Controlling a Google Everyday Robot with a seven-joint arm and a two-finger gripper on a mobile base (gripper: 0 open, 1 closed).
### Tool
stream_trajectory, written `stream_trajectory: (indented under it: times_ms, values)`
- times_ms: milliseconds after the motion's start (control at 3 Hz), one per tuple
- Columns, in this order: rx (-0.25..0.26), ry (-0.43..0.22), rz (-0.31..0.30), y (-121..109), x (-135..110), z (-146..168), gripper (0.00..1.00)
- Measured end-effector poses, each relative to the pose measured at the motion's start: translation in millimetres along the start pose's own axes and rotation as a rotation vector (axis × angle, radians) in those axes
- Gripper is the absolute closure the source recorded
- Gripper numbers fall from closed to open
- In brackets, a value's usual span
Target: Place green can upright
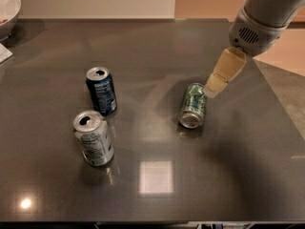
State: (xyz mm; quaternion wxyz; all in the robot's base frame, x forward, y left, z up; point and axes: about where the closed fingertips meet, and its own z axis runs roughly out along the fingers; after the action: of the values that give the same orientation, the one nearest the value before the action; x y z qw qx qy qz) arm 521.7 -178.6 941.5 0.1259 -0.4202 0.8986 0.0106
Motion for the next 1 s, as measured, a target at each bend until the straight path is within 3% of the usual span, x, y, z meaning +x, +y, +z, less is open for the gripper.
stream_trajectory:
  times_ms: [1000]
  values:
    - [0.155, 0.030, 0.339, 10.7, -31.8, 30.8, 0.00]
